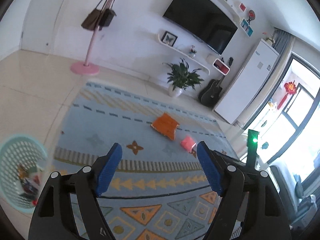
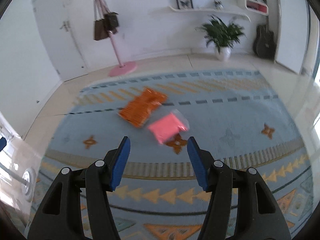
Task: Collect trash
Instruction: 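Grasp the pink bag with the right tool while the left tool holds the orange packet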
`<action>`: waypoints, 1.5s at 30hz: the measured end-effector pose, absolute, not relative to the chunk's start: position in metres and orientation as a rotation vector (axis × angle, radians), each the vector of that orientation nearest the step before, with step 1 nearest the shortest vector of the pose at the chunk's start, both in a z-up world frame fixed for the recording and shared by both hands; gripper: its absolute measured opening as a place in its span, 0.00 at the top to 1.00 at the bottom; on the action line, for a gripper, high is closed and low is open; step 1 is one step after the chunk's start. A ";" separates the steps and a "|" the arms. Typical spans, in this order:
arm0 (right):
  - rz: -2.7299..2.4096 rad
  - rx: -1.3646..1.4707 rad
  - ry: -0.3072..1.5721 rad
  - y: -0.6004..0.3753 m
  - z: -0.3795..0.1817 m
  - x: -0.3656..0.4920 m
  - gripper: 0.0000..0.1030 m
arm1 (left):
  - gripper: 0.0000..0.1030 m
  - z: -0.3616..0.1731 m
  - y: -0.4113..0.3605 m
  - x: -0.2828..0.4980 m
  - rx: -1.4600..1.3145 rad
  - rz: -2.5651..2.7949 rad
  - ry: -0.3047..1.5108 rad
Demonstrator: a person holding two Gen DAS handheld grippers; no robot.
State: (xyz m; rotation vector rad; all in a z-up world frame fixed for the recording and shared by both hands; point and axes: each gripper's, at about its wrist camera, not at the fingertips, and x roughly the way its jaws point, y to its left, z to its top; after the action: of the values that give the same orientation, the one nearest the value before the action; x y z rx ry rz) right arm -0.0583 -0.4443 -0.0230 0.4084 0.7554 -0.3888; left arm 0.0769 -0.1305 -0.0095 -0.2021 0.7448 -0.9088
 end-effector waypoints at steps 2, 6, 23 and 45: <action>-0.392 0.430 0.794 -0.450 -0.045 -0.047 0.46 | 0.27 -0.031 -0.140 0.083 -0.207 -0.910 0.777; -0.396 0.431 0.829 -0.456 -0.069 -0.025 0.46 | 0.27 -0.053 -0.152 0.101 -0.228 -0.890 0.842; -0.484 0.441 0.861 -0.472 -0.076 0.033 0.55 | 0.27 -0.081 -0.217 0.117 -0.107 -0.883 0.875; -0.389 0.628 0.787 -0.505 -0.080 -0.023 0.66 | 0.34 -0.113 -0.418 0.171 0.294 -0.795 0.870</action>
State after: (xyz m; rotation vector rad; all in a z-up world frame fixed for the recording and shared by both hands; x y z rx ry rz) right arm -0.0235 -0.5052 -0.0795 0.6278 0.7873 -0.3886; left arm 0.1711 -0.4185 -0.1126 0.2942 0.8698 -0.7953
